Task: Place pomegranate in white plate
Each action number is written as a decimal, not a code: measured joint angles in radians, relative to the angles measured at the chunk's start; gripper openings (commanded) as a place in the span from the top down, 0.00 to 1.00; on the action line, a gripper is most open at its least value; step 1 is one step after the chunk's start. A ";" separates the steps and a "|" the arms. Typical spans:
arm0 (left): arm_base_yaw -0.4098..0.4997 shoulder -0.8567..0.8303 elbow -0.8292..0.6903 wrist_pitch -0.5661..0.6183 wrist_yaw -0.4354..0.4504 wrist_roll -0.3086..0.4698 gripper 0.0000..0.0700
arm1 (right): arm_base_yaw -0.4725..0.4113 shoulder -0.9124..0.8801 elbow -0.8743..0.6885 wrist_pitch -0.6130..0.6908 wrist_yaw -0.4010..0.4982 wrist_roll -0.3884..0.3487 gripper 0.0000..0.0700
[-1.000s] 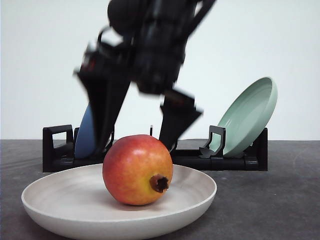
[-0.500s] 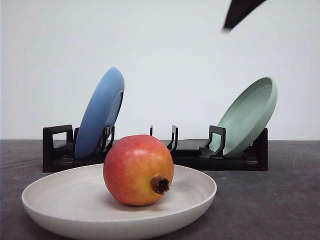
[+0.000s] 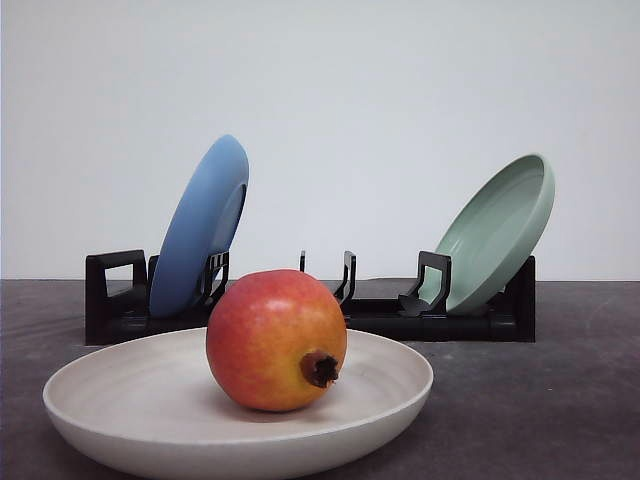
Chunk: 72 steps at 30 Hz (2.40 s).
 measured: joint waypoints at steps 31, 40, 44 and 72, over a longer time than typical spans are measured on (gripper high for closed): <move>0.000 0.000 0.000 0.000 -0.064 0.025 1.00 | 0.000 -0.139 -0.125 0.052 0.021 0.041 1.00; 0.045 -0.011 0.000 0.000 -0.064 0.026 1.00 | 0.000 -0.139 -0.125 0.052 0.021 0.041 1.00; 0.223 -0.014 -0.009 0.007 -0.064 0.031 1.00 | 0.000 -0.139 -0.125 0.052 0.021 0.041 1.00; 1.268 -0.323 -0.814 0.712 0.386 0.586 1.00 | 0.000 -0.139 -0.125 0.052 0.021 0.041 1.00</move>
